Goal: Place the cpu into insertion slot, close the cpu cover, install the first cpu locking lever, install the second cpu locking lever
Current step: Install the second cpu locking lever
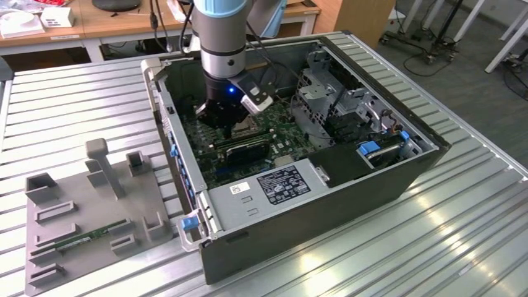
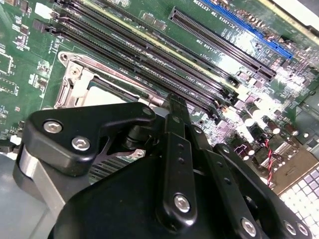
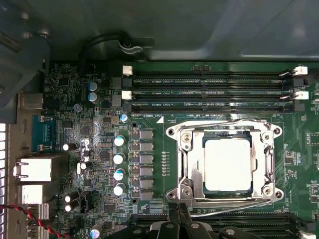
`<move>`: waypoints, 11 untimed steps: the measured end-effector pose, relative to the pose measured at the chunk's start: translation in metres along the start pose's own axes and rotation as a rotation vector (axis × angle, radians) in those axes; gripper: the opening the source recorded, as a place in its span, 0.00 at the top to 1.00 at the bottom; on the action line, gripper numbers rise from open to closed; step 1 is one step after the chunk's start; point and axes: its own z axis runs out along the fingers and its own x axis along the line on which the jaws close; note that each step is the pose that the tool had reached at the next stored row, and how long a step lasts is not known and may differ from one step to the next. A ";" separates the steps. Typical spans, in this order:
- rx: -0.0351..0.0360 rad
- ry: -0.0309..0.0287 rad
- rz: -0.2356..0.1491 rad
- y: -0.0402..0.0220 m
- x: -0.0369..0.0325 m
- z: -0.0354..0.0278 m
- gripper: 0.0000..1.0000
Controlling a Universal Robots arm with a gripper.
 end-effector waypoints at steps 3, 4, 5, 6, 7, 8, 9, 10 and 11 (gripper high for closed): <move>0.0000 0.0000 0.000 0.0003 0.0002 0.0010 0.89; 0.0002 0.0001 0.000 0.0004 0.0002 0.0012 0.89; 0.0002 0.0001 0.000 0.0007 0.0003 0.0015 0.89; 0.0002 0.0001 0.000 0.0010 0.0003 0.0018 0.89; -0.0001 0.0000 0.000 0.0012 0.0003 0.0020 0.89; -0.0002 -0.0001 0.000 0.0014 0.0003 0.0022 0.89; -0.0001 0.0000 0.000 0.0019 0.0003 0.0022 0.89; 0.0000 0.0000 0.000 0.0025 0.0004 0.0023 0.89; 0.0000 0.0000 0.000 0.0032 0.0004 0.0023 0.89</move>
